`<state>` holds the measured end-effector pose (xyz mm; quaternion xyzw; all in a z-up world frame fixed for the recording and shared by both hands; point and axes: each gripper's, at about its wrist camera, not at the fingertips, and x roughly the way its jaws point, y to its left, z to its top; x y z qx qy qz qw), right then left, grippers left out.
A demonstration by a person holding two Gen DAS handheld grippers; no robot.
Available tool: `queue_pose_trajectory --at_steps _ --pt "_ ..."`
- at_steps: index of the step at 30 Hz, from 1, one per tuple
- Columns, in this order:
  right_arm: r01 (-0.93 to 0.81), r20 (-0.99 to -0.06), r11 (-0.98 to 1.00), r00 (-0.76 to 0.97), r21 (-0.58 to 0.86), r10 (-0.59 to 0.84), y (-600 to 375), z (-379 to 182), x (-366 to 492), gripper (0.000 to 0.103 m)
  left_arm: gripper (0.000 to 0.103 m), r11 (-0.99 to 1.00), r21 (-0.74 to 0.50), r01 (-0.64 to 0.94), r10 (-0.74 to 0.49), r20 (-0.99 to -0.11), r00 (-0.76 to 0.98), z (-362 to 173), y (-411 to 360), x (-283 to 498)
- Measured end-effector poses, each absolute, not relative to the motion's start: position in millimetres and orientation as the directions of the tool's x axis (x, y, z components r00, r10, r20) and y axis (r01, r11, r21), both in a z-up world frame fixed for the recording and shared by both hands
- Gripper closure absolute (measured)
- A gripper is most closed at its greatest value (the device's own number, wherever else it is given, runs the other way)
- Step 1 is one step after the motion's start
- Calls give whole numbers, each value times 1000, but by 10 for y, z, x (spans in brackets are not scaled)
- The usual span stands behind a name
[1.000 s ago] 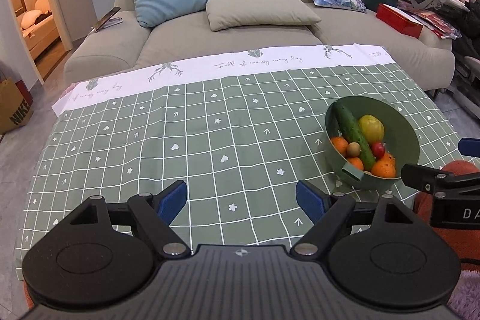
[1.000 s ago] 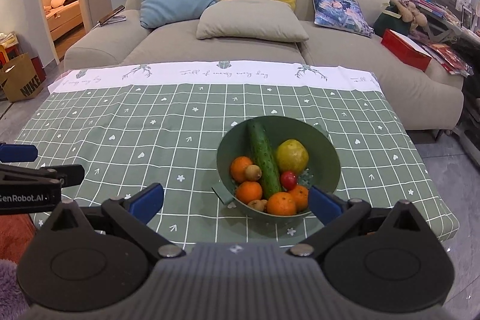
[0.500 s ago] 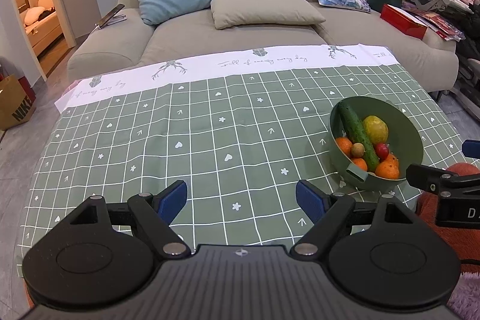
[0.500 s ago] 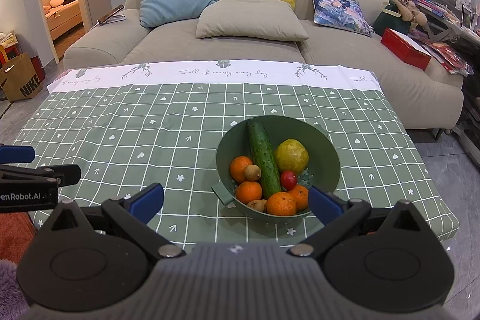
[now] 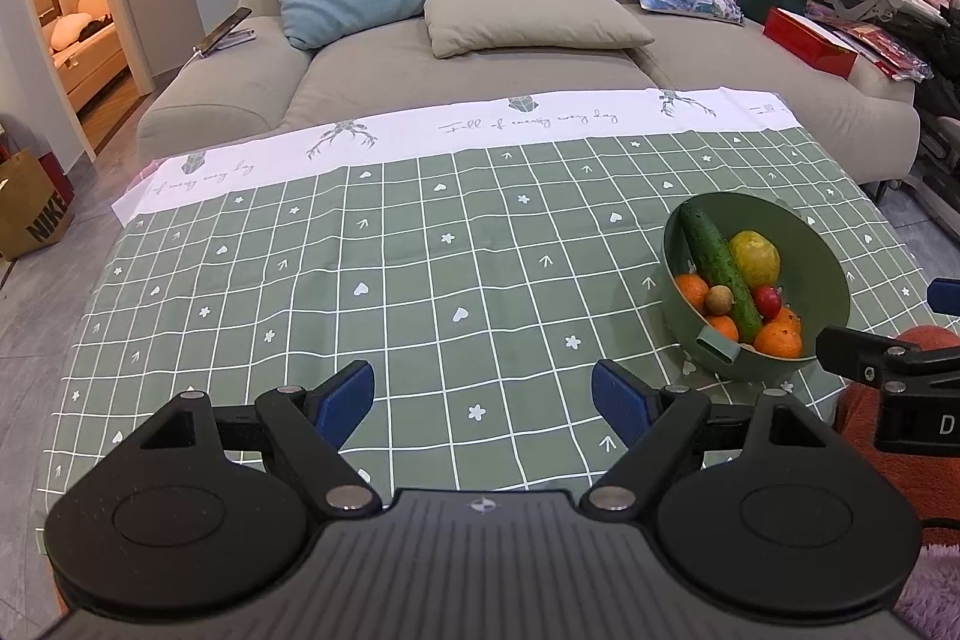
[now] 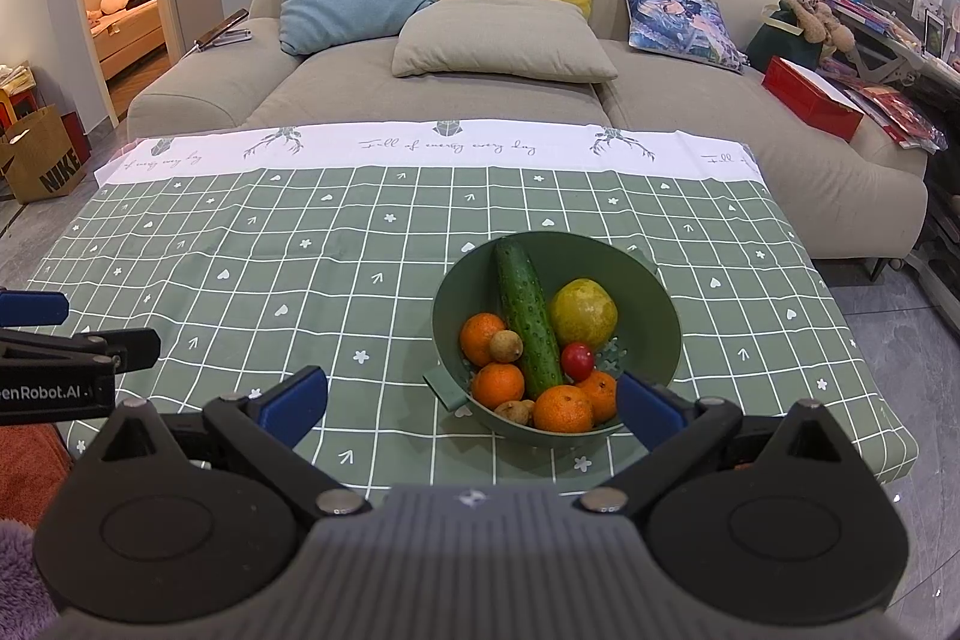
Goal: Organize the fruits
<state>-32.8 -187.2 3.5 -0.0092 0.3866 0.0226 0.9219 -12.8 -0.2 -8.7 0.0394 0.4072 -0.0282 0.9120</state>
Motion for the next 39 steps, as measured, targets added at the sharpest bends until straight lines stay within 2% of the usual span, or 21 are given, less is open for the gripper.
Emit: queue_pose_trajectory --at_steps 39 --pt "-47 -712 999 702 -1 32 -1869 27 -310 5 7 994 65 86 -10 -741 672 -84 18 -128"
